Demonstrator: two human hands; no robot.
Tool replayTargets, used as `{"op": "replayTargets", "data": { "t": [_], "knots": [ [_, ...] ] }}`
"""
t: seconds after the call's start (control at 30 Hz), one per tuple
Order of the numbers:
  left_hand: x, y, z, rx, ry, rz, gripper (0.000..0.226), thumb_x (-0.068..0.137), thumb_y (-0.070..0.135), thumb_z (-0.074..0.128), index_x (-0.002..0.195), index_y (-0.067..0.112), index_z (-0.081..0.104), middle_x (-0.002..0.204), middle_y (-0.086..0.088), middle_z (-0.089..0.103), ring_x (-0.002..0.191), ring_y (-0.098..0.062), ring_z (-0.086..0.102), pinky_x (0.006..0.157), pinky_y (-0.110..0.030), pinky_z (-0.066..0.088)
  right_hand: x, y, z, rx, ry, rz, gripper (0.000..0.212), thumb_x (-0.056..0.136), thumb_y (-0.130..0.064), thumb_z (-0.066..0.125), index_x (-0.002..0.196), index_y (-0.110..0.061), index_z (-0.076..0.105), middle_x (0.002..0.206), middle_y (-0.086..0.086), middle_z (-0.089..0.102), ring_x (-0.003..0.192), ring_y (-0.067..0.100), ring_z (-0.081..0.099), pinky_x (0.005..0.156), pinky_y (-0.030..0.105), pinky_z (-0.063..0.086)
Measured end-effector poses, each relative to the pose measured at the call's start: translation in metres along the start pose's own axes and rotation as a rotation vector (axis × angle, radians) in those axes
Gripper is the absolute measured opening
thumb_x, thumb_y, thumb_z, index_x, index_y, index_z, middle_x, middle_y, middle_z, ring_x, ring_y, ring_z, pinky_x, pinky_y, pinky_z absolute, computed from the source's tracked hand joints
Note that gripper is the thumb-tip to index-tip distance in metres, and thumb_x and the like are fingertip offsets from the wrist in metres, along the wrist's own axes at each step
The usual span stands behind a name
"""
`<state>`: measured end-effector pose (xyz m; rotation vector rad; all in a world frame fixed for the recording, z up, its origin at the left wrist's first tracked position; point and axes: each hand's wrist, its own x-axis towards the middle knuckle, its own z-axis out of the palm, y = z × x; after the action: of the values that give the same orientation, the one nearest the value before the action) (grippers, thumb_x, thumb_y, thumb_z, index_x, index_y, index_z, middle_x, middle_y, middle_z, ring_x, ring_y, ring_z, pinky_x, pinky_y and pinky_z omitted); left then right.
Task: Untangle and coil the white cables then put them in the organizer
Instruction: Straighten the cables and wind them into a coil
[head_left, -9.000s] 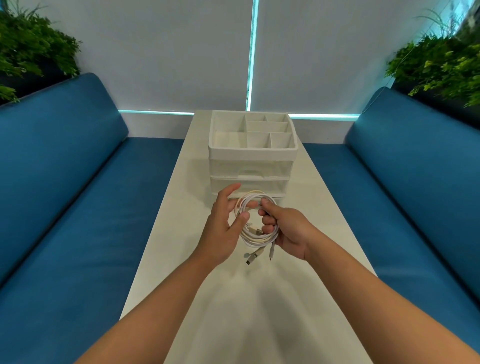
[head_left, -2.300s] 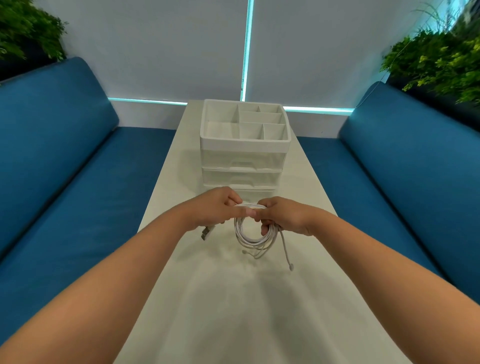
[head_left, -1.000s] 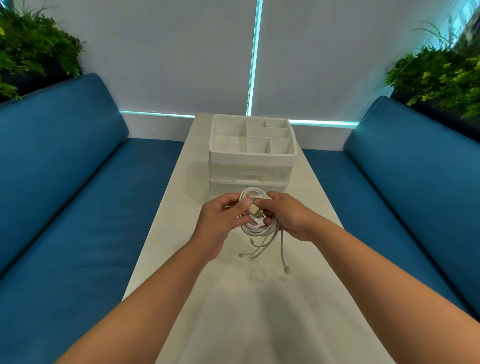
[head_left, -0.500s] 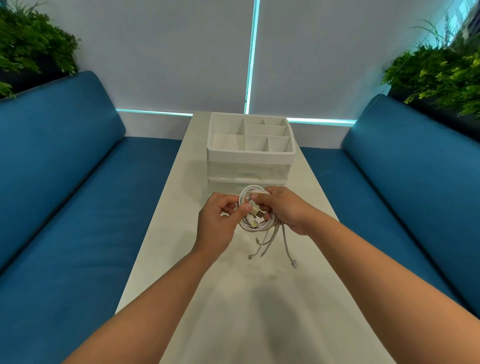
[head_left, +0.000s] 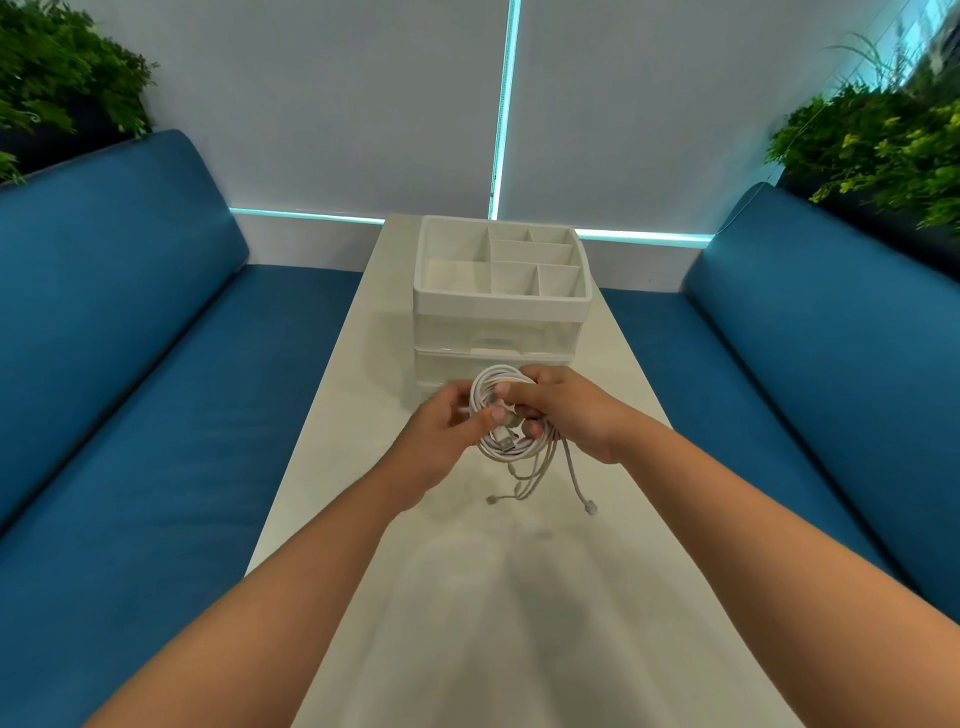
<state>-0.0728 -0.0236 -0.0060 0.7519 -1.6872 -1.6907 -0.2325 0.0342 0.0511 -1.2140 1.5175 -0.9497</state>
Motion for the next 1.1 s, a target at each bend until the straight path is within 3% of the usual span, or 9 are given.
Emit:
{"op": "replayTargets", "data": {
  "t": [0.07,0.2,0.4,0.53,0.63,0.77,0.97,1.03,1.1],
  "knots": [
    [-0.002,0.0,-0.002,-0.053,-0.145,-0.023,0.029,0.097,0.019,0.06,0.126,0.013,0.062,0.117,-0.011,0.071,0.112,-0.025,0.066,0.095,-0.03,0.052,-0.001,0.0,-0.002,0.011,-0.049,0.015,0.025,0.097,-0.022,0.056,0.107,-0.001,0.063,0.068,0.002,0.053,0.05,0.008,0.045,0.051,0.019,0.042],
    [-0.006,0.001,-0.006,-0.221,-0.234,-0.158,0.036,0.092,0.019,0.065,0.126,0.007,0.064,0.121,-0.015,0.069,0.113,-0.026,0.064,0.099,-0.035,0.047,-0.002,-0.001,-0.004,0.068,-0.12,0.065,0.027,0.096,-0.021,0.057,0.109,0.002,0.061,0.066,0.004,0.053,0.047,0.007,0.045,0.052,0.019,0.043],
    [-0.009,0.004,-0.012,-0.258,-0.301,-0.302,0.033,0.079,0.011,0.076,0.112,0.012,0.07,0.107,-0.006,0.072,0.094,-0.016,0.067,0.077,-0.023,0.052,-0.005,0.001,-0.004,0.07,-0.148,0.103,0.023,0.096,-0.02,0.057,0.105,0.001,0.06,0.06,0.001,0.047,0.044,0.007,0.045,0.053,0.02,0.044],
    [-0.009,0.005,-0.008,-0.133,-0.191,-0.249,0.04,0.078,0.011,0.079,0.114,-0.001,0.065,0.107,-0.017,0.072,0.095,-0.024,0.071,0.081,-0.031,0.057,-0.008,0.001,-0.003,0.05,-0.139,0.11,0.014,0.096,-0.018,0.056,0.089,-0.008,0.061,0.057,-0.003,0.044,0.046,0.009,0.043,0.053,0.02,0.041],
    [-0.011,0.001,0.001,-0.064,-0.048,-0.159,0.025,0.085,0.01,0.074,0.108,0.004,0.068,0.102,-0.017,0.074,0.09,-0.025,0.073,0.076,-0.034,0.059,-0.008,0.0,-0.002,0.04,-0.112,0.092,0.014,0.097,-0.018,0.056,0.088,-0.009,0.063,0.058,-0.002,0.046,0.045,0.009,0.043,0.05,0.02,0.04],
    [-0.009,-0.005,0.013,0.017,0.1,-0.065,0.025,0.084,0.008,0.076,0.107,0.007,0.069,0.101,-0.017,0.073,0.087,-0.025,0.074,0.068,-0.032,0.06,-0.006,0.0,0.002,-0.019,-0.056,0.07,0.015,0.096,-0.019,0.057,0.086,-0.008,0.062,0.06,0.002,0.049,0.046,0.01,0.045,0.05,0.021,0.042],
    [-0.001,-0.008,0.011,0.15,0.132,-0.163,0.042,0.063,0.021,0.08,0.103,0.013,0.069,0.097,-0.013,0.072,0.085,-0.029,0.07,0.075,-0.044,0.06,-0.006,0.004,0.003,-0.027,-0.009,0.068,0.017,0.096,-0.019,0.058,0.081,-0.01,0.06,0.061,0.002,0.043,0.047,0.012,0.044,0.052,0.024,0.04],
    [0.0,-0.006,0.01,0.148,0.107,-0.223,0.039,0.068,0.014,0.073,0.106,0.011,0.066,0.095,-0.011,0.069,0.075,-0.022,0.063,0.063,-0.033,0.051,-0.005,0.006,0.006,-0.009,0.023,0.065,0.017,0.095,-0.02,0.058,0.081,-0.011,0.059,0.059,0.0,0.042,0.046,0.011,0.042,0.051,0.024,0.037],
    [0.001,-0.003,0.011,0.121,0.076,-0.261,0.037,0.078,0.001,0.063,0.113,0.013,0.063,0.1,-0.006,0.07,0.078,-0.015,0.062,0.062,-0.021,0.045,-0.002,0.006,0.011,-0.003,0.059,0.055,0.019,0.094,-0.019,0.06,0.076,-0.011,0.058,0.056,-0.001,0.042,0.044,0.01,0.038,0.049,0.022,0.035]
  ]
}}
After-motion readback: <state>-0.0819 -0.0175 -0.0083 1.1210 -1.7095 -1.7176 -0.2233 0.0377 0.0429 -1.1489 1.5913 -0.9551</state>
